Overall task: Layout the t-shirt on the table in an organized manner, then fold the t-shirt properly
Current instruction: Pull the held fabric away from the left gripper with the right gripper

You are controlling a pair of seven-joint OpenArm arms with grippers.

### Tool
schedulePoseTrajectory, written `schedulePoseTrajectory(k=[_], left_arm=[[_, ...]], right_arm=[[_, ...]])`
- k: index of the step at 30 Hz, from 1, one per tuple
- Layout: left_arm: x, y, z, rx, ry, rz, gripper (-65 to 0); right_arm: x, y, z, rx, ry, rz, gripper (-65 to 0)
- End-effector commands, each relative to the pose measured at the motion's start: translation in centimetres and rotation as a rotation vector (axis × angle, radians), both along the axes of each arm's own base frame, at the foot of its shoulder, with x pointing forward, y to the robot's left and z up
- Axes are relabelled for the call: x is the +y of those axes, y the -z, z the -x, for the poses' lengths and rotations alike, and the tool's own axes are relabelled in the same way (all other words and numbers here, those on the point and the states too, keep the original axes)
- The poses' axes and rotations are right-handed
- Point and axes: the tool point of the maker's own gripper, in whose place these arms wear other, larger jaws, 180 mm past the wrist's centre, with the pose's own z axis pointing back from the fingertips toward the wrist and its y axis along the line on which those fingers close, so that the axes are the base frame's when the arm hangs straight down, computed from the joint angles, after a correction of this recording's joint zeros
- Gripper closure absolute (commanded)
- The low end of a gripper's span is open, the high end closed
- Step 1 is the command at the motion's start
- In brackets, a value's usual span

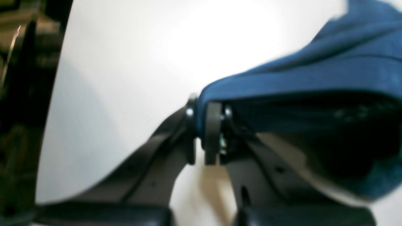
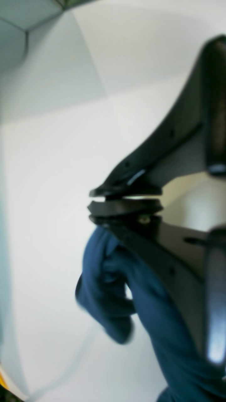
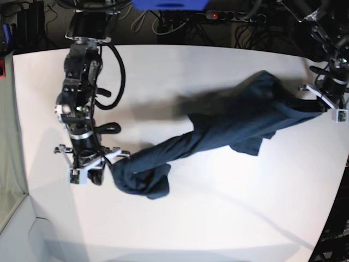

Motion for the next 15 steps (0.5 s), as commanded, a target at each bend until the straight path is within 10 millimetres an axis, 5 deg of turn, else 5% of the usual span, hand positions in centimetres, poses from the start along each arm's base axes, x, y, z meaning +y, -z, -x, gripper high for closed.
schedulePoseTrajectory(k=[1, 9, 15], left_arm=[[1.2, -1.7, -0.7, -0.035, -0.02, -0.035, -0.2], [0.6, -0.9, -0.4, -0.007, -0.025, -0.015, -0.2], [0.7, -0.8, -0.1, -0.005, -0.031, -0.014, -0.2]], right_arm=[[-0.4, -1.4, -0.2, -0.051, 0.029, -0.012, 0.0], [0.4, 4.4, 3.9, 0.095, 0.041, -0.053, 0.0], [0.9, 5.8, 5.3, 0.136, 0.027, -0.053, 0.0]])
